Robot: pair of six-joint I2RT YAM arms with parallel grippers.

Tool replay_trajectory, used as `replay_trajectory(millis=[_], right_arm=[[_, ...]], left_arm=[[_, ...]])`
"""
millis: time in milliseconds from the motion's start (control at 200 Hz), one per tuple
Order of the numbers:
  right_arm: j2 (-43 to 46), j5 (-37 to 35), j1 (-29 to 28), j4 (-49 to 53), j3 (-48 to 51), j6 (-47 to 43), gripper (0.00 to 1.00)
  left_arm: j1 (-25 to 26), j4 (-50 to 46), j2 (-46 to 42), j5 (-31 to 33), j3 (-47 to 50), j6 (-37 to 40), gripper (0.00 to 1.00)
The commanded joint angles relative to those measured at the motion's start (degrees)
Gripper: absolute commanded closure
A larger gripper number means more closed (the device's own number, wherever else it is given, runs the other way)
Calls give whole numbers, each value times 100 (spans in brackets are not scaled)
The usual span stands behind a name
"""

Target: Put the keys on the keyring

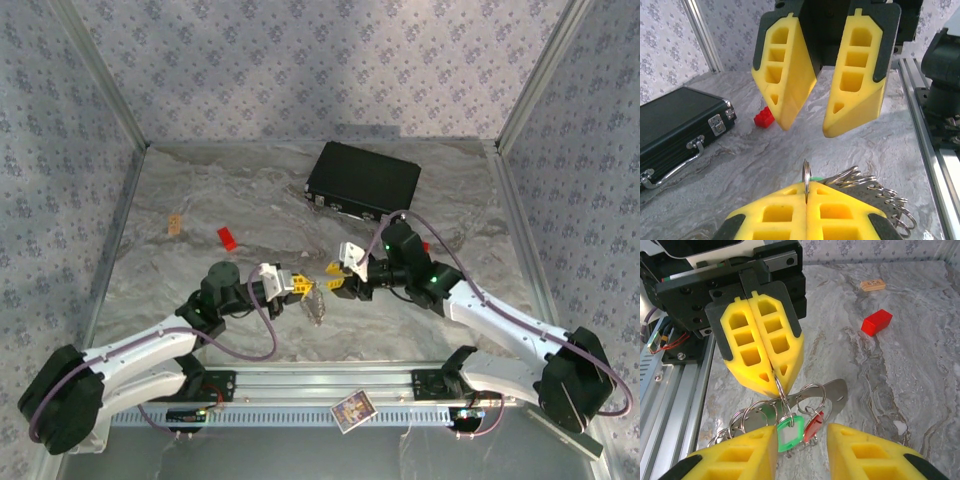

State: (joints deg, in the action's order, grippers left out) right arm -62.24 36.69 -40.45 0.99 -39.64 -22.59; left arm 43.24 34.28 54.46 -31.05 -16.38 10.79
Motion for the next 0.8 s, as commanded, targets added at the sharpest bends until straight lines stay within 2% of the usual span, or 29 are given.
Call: replay_trajectory(millis=[0, 255, 795], right_arm=[[115, 325, 65, -358, 79, 229, 68], [199, 470, 73, -196, 37, 140, 68], [-350, 385, -138, -38, -358, -55, 70]], left_arm=[[17, 962, 80, -134, 58, -314, 100], [13, 1381, 326, -171, 61, -516, 100], [15, 1362, 479, -375, -48, -529, 100]])
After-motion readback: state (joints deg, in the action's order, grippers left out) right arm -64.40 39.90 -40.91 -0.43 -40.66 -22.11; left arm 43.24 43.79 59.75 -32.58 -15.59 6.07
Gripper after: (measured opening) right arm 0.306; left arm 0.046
